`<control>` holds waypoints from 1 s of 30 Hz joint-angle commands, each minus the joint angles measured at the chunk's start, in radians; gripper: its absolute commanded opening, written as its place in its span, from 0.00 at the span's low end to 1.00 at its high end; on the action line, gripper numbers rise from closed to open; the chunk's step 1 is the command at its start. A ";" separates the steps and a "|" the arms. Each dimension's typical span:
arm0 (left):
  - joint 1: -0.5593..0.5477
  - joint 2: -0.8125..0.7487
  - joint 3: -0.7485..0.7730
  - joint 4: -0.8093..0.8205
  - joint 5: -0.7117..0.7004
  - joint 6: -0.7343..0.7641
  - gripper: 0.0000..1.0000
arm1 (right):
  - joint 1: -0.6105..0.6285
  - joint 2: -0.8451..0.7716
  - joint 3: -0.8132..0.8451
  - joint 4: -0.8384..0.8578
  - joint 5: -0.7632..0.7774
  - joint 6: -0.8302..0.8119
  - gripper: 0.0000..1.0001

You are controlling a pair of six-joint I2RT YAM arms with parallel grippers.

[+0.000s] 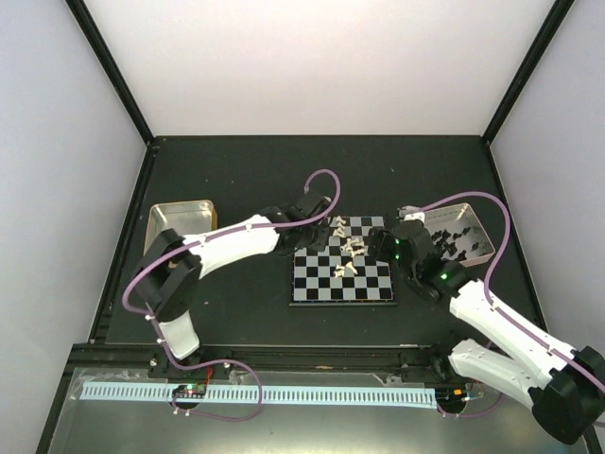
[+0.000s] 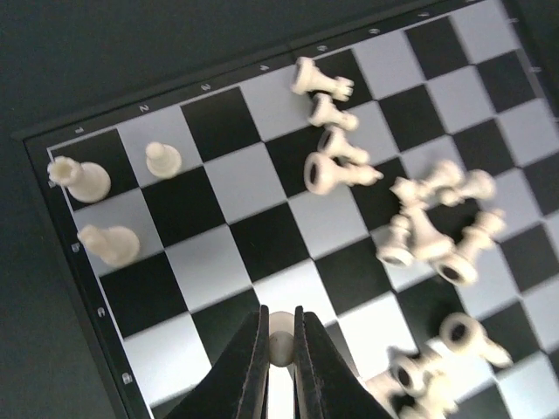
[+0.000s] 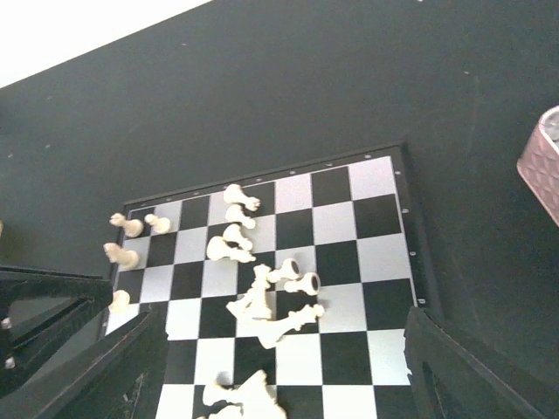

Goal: Set up the chess pieces on the board
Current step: Place the chess piece on the chessboard.

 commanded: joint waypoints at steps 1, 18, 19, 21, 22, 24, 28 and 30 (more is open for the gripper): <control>-0.006 0.096 0.096 -0.039 -0.115 0.055 0.01 | -0.037 0.029 -0.008 0.015 0.024 0.049 0.75; 0.033 0.257 0.131 0.048 -0.202 0.079 0.02 | -0.071 0.086 -0.013 0.016 -0.033 0.058 0.75; 0.035 0.261 0.133 0.050 -0.203 0.079 0.02 | -0.071 0.090 -0.013 0.017 -0.036 0.058 0.75; 0.039 0.270 0.138 0.053 -0.200 0.079 0.02 | -0.072 0.094 -0.013 0.017 -0.043 0.058 0.75; 0.042 0.274 0.139 0.052 -0.200 0.079 0.02 | -0.072 0.096 -0.013 0.017 -0.046 0.060 0.75; 0.046 0.280 0.143 0.055 -0.198 0.079 0.02 | -0.071 0.102 -0.013 0.018 -0.054 0.064 0.75; 0.048 0.288 0.147 0.057 -0.190 0.085 0.02 | -0.072 0.110 -0.013 0.018 -0.067 0.067 0.75; 0.049 0.290 0.148 0.056 -0.184 0.086 0.03 | -0.073 0.113 -0.013 0.016 -0.070 0.068 0.75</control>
